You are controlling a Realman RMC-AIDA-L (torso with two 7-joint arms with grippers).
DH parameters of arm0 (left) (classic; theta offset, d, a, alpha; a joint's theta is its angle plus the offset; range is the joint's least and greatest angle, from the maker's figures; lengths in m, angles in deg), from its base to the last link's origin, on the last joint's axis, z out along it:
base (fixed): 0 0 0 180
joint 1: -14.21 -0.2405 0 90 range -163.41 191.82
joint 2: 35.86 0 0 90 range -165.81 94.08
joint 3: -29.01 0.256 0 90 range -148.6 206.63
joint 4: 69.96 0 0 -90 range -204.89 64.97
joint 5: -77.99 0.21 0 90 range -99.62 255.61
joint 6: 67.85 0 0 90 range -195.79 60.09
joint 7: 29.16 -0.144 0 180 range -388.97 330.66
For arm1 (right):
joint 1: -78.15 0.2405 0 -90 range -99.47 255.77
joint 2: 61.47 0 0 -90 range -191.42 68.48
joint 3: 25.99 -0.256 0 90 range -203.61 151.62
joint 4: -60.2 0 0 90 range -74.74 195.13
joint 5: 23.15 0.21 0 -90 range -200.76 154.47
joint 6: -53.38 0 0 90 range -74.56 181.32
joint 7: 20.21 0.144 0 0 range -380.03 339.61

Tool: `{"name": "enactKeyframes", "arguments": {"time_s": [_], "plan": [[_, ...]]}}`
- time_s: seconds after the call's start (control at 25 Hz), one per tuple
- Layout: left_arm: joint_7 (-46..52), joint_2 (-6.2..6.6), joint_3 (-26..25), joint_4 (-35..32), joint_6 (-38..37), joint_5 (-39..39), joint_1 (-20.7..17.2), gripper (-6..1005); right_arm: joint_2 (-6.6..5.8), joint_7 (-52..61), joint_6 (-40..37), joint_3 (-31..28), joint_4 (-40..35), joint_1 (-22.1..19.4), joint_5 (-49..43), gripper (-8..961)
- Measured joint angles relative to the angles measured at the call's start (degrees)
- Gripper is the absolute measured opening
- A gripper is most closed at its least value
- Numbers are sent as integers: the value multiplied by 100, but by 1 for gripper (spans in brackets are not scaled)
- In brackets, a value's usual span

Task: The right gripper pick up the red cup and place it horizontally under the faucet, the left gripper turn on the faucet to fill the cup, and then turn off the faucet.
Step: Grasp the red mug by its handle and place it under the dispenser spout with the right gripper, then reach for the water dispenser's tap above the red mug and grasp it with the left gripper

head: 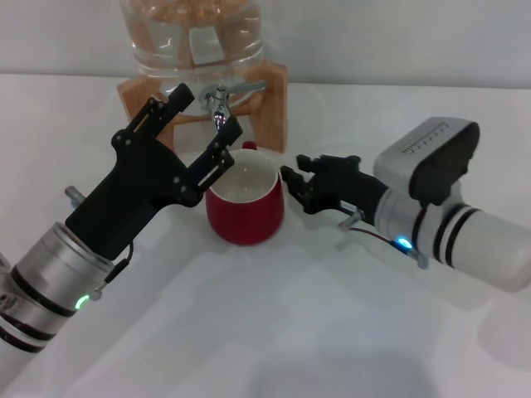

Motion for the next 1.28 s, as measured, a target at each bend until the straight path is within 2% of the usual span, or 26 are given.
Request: {"name": "enactKeyframes", "arguments": {"time_s": [0.32, 0.48, 0.56, 0.92, 1.28], "plan": [[4, 13, 0, 1, 9, 6, 1, 764, -30, 30, 61, -443, -212, -347, 1, 284], [2, 17, 0, 16, 10, 9, -4, 765, -98, 222, 623, -443, -216, -646, -203, 283], [-2, 23, -2, 15, 10, 9, -2, 765, -111, 490, 990, -470, -233, -807, -842, 283], [-6, 27, -24, 16, 3, 9, 42, 765, -51, 881, 828, -479, -239, -700, -1832, 281], [-6, 35, -53, 21, -1, 1, 34, 765, -6, 1006, 482, -479, -86, -465, -1905, 293]]}}
